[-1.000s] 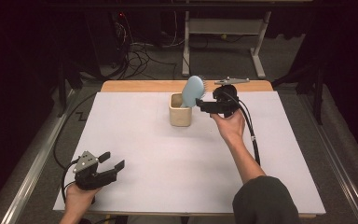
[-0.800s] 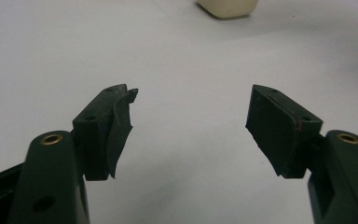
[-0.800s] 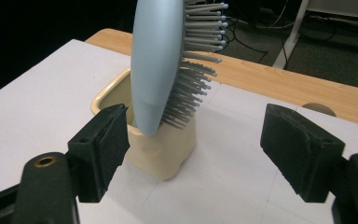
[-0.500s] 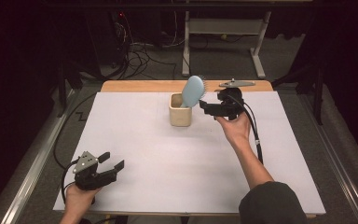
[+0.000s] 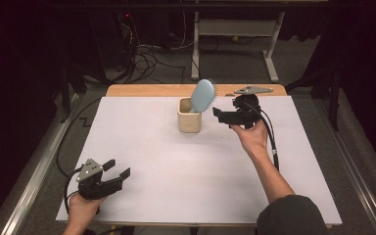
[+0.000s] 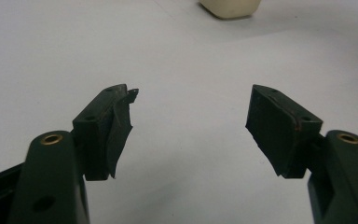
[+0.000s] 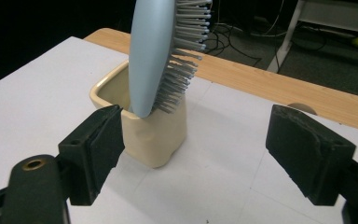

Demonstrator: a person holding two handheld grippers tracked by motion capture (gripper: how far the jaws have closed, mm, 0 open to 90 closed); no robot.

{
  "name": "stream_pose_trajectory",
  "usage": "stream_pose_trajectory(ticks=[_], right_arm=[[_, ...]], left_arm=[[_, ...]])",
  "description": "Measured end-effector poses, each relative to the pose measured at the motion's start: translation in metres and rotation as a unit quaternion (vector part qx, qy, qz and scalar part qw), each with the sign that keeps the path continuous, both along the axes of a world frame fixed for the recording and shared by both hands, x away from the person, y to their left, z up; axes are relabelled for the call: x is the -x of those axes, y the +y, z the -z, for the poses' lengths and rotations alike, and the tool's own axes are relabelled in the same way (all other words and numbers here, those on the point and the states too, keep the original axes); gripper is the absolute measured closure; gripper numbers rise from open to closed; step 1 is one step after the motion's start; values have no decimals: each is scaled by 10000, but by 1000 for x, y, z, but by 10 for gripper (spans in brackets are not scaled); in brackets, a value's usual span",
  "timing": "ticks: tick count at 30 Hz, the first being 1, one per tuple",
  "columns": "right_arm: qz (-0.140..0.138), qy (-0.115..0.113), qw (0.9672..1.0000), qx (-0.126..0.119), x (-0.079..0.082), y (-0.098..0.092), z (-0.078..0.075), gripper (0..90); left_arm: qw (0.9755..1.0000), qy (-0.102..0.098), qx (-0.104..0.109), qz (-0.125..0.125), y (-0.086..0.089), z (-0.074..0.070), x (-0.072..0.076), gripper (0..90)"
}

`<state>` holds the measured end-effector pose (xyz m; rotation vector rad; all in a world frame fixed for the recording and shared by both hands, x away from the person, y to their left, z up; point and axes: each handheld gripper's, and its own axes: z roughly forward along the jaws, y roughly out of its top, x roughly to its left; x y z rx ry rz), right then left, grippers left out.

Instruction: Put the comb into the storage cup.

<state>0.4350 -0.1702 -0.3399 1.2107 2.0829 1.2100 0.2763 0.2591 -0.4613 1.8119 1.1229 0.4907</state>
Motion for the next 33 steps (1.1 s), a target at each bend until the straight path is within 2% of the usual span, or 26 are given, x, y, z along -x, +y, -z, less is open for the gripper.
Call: stream_pose_trajectory(ticks=[20,33], right_arm=[[69,-126,9999,-67,10,-18,2,194],[169,-122,9998,-71,16,-30,3,193]], left_arm=[[10000,-3,7,-24,0,0,0,311],[10000,12,7,-26,1,0,0,311]])
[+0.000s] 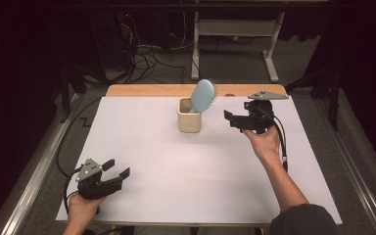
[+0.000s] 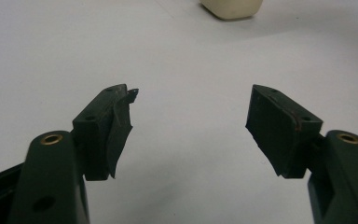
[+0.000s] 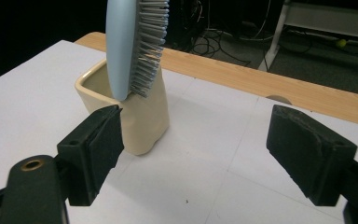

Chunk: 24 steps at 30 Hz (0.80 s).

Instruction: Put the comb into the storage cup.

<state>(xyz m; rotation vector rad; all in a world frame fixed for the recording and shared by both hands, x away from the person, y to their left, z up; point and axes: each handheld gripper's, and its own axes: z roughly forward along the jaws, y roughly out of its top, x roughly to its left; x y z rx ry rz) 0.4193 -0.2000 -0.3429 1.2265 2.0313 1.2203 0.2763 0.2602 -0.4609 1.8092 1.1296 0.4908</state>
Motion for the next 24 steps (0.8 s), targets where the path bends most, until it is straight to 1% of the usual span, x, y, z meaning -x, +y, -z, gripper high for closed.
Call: stream_pose_trajectory(ticks=[12,15,18,24], right_arm=[[46,5,9999,-96,3,-9,3,194],[71,58,9999,-94,3,-12,4,194],[66,17,9999,-81,4,-14,4,194],[54,5,9999,-93,8,-18,4,194]], left_arm=[[10000,5,37,-25,1,0,0,311],[10000,8,42,-28,1,0,0,311],[10000,12,44,-32,1,0,-1,311],[10000,20,55,-40,2,0,-1,311]])
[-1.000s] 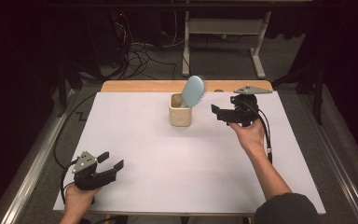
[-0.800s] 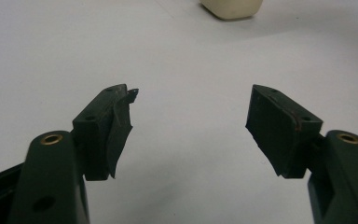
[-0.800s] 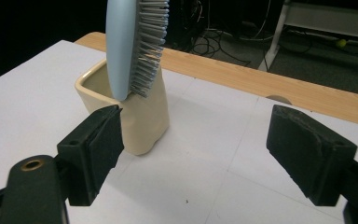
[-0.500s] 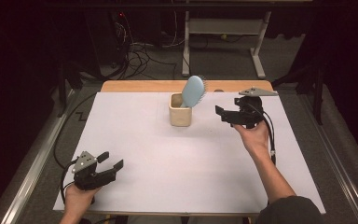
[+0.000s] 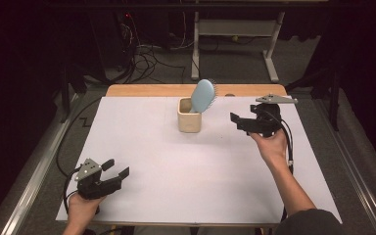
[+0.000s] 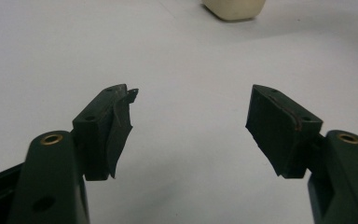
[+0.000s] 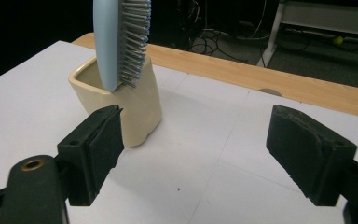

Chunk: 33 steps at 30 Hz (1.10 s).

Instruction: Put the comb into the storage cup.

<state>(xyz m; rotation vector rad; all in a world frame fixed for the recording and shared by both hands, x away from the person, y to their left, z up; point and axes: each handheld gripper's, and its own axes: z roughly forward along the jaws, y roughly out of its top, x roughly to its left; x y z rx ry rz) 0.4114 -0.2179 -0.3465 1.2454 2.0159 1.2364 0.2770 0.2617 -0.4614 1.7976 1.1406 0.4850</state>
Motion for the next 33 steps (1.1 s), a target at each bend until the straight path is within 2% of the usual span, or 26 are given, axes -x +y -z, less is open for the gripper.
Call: stream_pose_trajectory(ticks=[33], right_arm=[[113,-133,9998,-127,20,-30,1,193]], left_arm=[[10000,-13,-20,-19,0,0,0,311]])
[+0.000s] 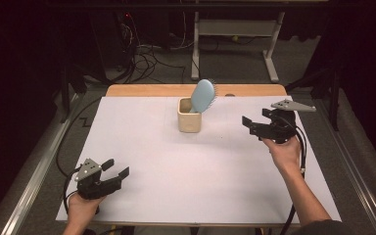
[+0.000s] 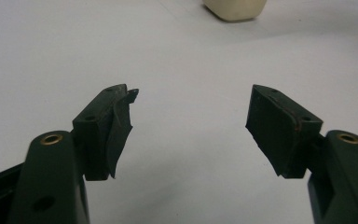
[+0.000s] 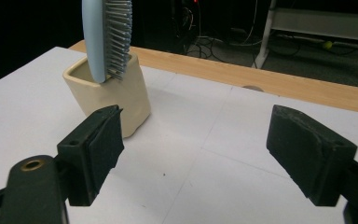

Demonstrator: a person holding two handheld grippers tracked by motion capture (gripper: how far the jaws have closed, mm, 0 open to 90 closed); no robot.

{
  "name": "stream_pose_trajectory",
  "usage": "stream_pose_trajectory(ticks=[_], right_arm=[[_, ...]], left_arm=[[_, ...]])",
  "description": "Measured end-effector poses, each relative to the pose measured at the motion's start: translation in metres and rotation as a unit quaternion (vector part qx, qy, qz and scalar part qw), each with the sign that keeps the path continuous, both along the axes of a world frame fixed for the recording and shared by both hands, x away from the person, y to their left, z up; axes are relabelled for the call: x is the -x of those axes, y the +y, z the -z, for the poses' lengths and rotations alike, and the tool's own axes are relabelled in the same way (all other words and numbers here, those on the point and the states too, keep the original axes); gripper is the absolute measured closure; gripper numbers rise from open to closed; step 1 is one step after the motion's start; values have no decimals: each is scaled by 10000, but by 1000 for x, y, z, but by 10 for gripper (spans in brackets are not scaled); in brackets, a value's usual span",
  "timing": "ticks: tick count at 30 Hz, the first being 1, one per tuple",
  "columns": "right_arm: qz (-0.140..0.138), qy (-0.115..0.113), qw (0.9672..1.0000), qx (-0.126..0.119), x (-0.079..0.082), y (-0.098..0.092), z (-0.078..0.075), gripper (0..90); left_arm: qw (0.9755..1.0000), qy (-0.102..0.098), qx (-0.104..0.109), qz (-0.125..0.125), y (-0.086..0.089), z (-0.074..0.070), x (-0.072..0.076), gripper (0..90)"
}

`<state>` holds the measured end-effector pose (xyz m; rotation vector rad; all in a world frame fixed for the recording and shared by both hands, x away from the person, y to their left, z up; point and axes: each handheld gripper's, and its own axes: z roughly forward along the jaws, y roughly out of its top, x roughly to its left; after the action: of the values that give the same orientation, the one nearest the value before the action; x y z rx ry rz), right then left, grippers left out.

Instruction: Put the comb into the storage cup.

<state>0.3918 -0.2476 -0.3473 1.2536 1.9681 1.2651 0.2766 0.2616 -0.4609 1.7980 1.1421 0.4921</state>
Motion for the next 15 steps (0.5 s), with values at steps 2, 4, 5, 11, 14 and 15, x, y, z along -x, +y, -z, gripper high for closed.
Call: stream_pose_trajectory(ticks=[2,4,5,11,14,15], right_arm=[[-3,1,10000,1,1,-1,1,193],[4,8,10000,-2,2,-2,1,193],[6,7,10000,-12,2,-3,2,193],[15,-9,10000,-33,5,-7,3,193],[20,5,10000,-25,7,-8,3,193],[18,-5,10000,-24,7,-9,3,193]], left_arm=[[10000,-3,-3,2,0,0,0,311],[10000,-1,-2,-1,0,0,0,311],[10000,-1,1,-3,0,0,0,311],[10000,-10,2,-4,0,0,0,311],[10000,-7,1,-5,0,0,0,311],[10000,-5,3,-6,0,0,0,311]])
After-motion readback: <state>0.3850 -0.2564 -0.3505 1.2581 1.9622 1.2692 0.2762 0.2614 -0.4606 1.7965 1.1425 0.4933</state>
